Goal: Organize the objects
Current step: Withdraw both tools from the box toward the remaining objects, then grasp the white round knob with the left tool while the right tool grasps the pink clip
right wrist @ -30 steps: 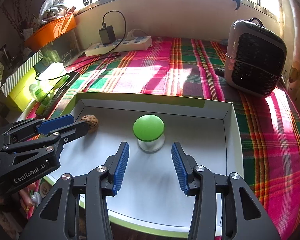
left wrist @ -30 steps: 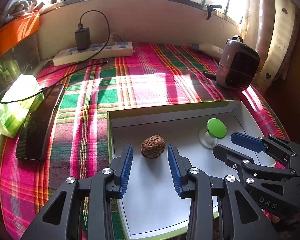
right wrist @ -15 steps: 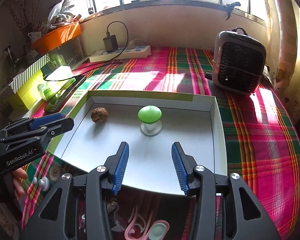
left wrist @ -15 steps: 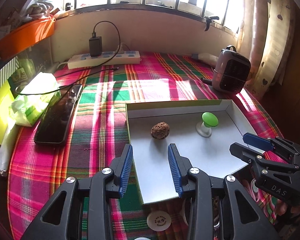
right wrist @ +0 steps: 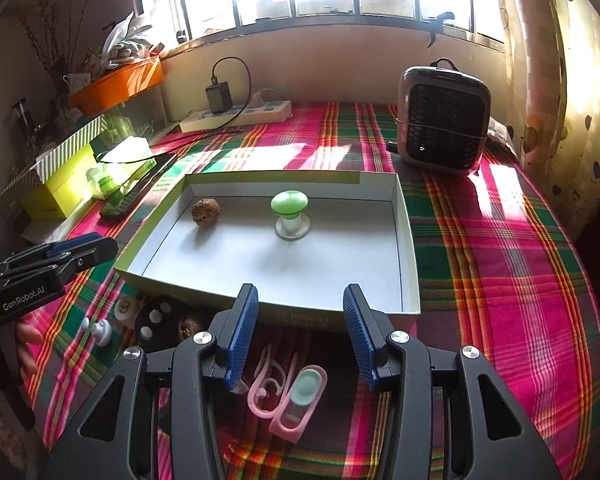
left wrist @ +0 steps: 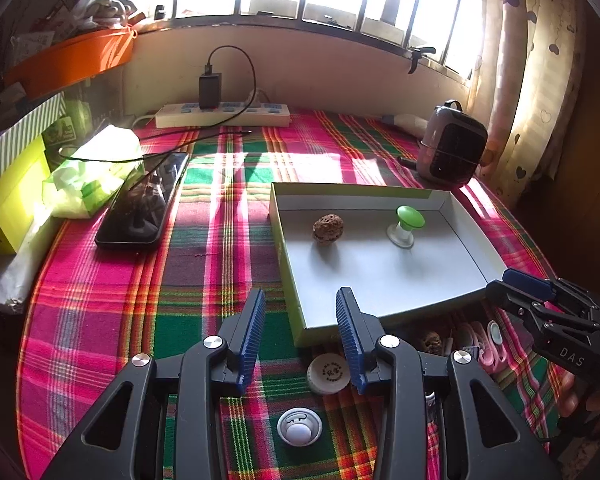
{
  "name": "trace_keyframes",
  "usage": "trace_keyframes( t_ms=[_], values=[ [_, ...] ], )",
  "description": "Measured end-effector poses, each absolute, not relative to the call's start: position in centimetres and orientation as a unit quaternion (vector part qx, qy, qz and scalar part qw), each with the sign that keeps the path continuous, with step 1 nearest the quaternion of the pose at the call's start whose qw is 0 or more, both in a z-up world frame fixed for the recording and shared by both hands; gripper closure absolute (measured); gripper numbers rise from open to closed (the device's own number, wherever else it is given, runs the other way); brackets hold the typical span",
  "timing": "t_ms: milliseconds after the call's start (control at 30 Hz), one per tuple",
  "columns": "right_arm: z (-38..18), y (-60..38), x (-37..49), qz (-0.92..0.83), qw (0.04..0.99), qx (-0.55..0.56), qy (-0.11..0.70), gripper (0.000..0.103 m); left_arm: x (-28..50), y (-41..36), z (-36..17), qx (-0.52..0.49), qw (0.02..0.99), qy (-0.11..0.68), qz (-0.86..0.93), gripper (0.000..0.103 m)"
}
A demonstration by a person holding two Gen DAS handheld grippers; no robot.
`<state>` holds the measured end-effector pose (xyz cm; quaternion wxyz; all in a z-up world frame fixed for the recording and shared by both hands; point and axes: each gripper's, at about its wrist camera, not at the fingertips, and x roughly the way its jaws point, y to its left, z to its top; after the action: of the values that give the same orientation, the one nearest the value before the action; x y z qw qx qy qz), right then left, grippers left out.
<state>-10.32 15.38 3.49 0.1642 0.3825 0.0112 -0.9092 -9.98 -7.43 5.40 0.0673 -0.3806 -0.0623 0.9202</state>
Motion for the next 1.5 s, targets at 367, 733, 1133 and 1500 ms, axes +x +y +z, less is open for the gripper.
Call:
trace_keyframes(
  t_ms=[367, 733, 1133, 1500],
  values=[
    [2.4, 17.4, -8.0, -0.908, 0.15, 0.391, -0.011, 0.053, -7.3, -8.4, 4.1, -0.388, 0.068, -0.073, 0.916, 0.065],
    [0.9, 17.5, -6.5, -0.9, 0.157, 0.407, -0.009, 0.052, -5.6, -8.7, 3.1, -0.396, 0.078, -0.078, 0.912, 0.065],
    [0.1, 18.8, -5.9, -0.902, 0.12, 0.415, -0.001, 0.051, -4.8, -8.8, 2.7, -0.401, 0.08, -0.079, 0.909, 0.065],
    [-0.4, 17.8, -6.1, -0.897, 0.14, 0.419, 0.028, 0.051, -4.4, -8.7, 2.1, -0.412, 0.077, -0.081, 0.904, 0.065]
  ],
)
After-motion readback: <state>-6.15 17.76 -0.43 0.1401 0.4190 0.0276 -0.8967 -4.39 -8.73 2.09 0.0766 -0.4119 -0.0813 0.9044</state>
